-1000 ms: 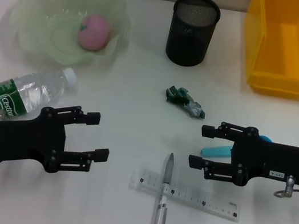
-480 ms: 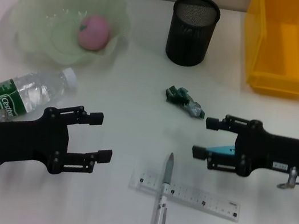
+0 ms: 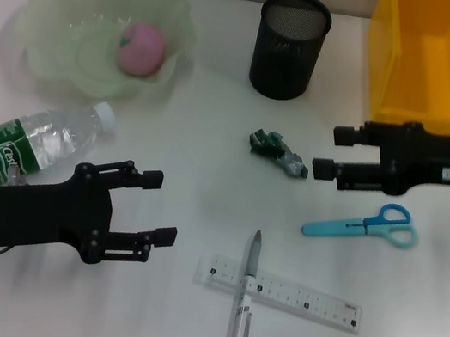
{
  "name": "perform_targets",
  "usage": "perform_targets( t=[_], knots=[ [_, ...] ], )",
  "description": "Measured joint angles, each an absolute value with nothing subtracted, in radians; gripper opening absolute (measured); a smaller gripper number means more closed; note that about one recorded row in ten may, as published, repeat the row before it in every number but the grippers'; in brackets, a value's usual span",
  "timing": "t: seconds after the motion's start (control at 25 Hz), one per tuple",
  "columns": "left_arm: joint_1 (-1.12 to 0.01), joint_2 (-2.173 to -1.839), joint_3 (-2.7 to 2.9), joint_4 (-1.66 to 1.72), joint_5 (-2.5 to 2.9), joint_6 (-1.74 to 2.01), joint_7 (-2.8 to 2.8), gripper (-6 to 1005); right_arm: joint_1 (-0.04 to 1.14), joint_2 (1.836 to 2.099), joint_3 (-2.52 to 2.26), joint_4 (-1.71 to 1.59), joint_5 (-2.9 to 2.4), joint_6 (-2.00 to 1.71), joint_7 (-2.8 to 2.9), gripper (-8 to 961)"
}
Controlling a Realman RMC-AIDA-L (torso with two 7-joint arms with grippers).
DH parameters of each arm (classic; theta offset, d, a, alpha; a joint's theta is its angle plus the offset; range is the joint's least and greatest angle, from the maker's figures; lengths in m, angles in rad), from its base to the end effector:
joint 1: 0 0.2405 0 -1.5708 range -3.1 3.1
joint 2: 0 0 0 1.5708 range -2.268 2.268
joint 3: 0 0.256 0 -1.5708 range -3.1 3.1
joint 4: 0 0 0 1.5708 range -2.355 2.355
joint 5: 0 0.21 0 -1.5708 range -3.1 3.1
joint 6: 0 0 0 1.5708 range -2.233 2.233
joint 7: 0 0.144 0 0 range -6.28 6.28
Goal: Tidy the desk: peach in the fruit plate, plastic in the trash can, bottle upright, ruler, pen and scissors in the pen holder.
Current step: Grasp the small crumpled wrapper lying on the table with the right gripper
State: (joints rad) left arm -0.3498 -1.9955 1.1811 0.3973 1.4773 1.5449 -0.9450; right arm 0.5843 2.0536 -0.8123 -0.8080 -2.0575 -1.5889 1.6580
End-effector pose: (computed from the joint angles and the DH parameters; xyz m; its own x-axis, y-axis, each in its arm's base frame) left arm -0.2972 0.2600 -0.0319 0.7885 0.1987 0.5820 0.3396 -0.9297 -0.1426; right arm 0.2330 0.3490 0.0137 0.8240 -0.4242 -0.3756 -0.4818 -0.8734 -0.0705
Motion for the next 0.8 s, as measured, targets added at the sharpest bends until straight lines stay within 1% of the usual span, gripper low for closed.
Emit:
perform_targets(
  t=[0.32,0.48,0.56,0.64,0.68,0.8],
  knots=[
    [-0.353,-2.004,1.180,0.397,1.475,1.543,-0.940,800,0.737,2.038,-0.819,-0.889,-2.253,-1.641,1.858,777],
    [-0.353,-2.017,1.156,0.395,1.475,1.530,-0.929,800,0.828,2.033,-0.820,-0.892,-2.356,-1.643,1.933,777],
    [-0.353,-2.019,1.155,0.395,1.474,1.528,-0.926,800,0.874,2.035,-0.820,-0.892,-2.417,-1.635,1.972,777],
    [-0.353,-2.022,1.150,0.393,1.472,1.525,-0.921,800,0.935,2.043,-0.823,-0.893,-2.501,-1.622,2.025,777],
    [-0.353,-2.023,1.149,0.393,1.472,1.524,-0.921,800,0.935,2.043,-0.823,-0.893,-2.501,-1.622,2.025,777],
    [-0.352,-2.024,1.147,0.393,1.472,1.523,-0.921,800,0.983,2.049,-0.871,-0.893,-2.570,-1.598,2.082,777]
  ],
)
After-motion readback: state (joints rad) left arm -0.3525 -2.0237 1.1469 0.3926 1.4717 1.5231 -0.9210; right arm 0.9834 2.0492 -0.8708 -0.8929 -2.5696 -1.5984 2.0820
